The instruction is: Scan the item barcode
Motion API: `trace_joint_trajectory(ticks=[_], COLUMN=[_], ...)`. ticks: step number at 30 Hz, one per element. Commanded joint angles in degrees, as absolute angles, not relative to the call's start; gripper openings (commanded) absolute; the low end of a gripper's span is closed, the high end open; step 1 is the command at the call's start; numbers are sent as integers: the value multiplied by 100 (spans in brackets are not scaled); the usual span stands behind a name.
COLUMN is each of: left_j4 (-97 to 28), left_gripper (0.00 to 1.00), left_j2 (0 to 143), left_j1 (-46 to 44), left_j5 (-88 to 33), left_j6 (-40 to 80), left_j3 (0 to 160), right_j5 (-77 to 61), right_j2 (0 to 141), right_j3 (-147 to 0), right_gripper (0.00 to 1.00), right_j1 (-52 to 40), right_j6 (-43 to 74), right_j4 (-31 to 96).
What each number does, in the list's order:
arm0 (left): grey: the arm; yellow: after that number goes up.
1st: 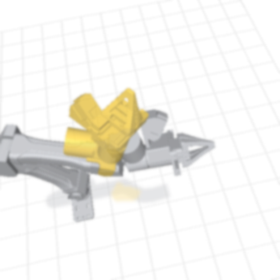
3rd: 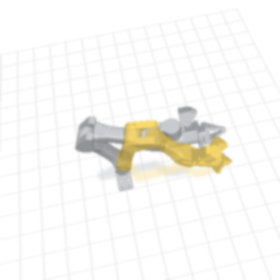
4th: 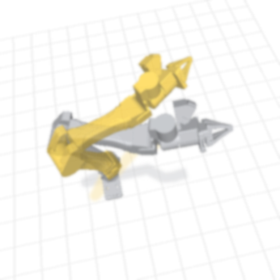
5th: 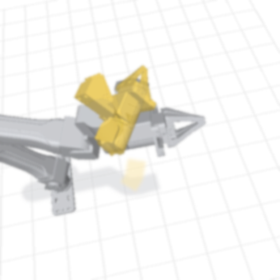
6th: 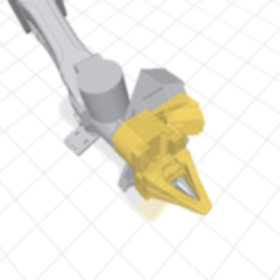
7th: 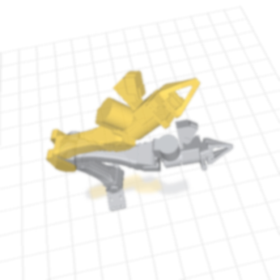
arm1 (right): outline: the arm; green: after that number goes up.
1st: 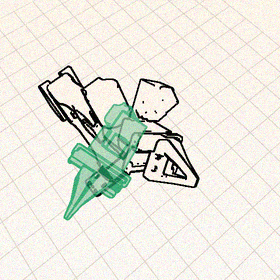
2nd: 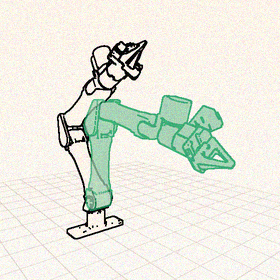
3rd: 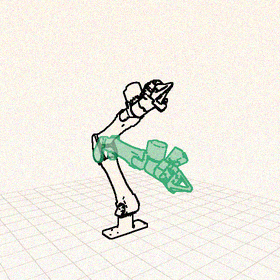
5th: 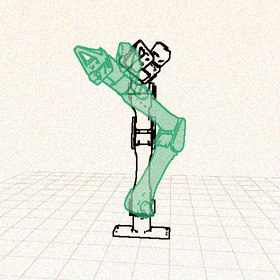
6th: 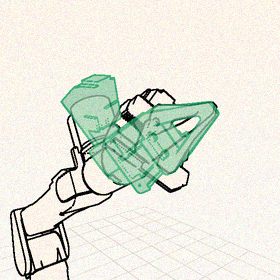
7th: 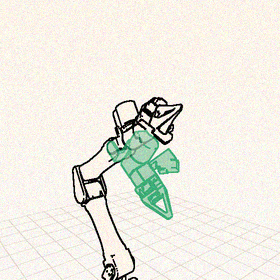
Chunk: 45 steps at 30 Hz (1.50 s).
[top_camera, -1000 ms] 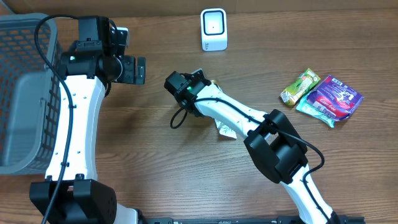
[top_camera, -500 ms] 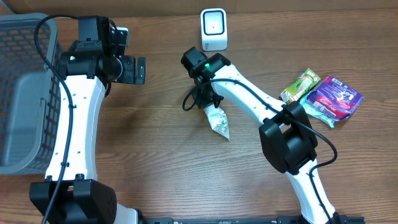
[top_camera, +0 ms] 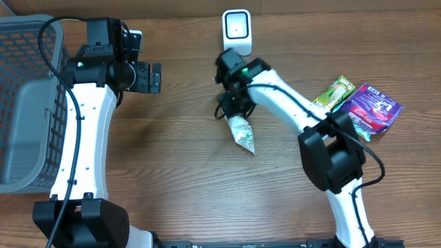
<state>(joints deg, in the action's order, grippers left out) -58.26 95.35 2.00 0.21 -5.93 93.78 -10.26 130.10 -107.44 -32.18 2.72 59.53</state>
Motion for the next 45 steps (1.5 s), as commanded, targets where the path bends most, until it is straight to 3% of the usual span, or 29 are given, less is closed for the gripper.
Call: trace_joint_trajectory(ticks=[1,8,16,19,21,26,29,33,36,39,45], left_j4=[-5824,-5824,-5824,-5826,-5826,-5826,-5826,-5826,-5824,-5824,-5824], left_gripper=[100,99,100,100,100,100,100,100,99,100,100], left_j2=[9408,9408,9406,9408,9408,9406,9408,9406,9408,9408,9408], left_j1=[222,222,222,222,222,222,222,222,222,222,222], left_j5=[19,16,16,19,19,19,19,19,16,19,19], left_j6=[-491,-491,-491,-491,-491,-491,-491,-491,-491,-491,-491], left_j3=[9419,9419,9419,9419,9419,9419,9419,9419,9419,9419,9419], right_j5=[-2685,-3503,-2412,-1837,-1070,-510,-574,-816,-1031,-1343,-1426], right_j2=[13181,13181,13181,13181,13181,13181,13172,13144,13056,12905,12873], right_j3=[-10512,-10506,-10388,-10259,-10232,-10232,-10335,-10849,-11362,-11858,-11758], right_gripper=[4,4,6,17,31,49,52,41,17,4,4], right_j1=[-2770,-2161,-1835,-1798,-1774,-1662,-1610,-1610,-1610,-1619,-1763], right_j6=[-224,-333,10,132,379,497,495,447,447,454,475], right_j4=[6053,6121,6049,6007,6020,6051,6165,6735,7238,7695,7918])
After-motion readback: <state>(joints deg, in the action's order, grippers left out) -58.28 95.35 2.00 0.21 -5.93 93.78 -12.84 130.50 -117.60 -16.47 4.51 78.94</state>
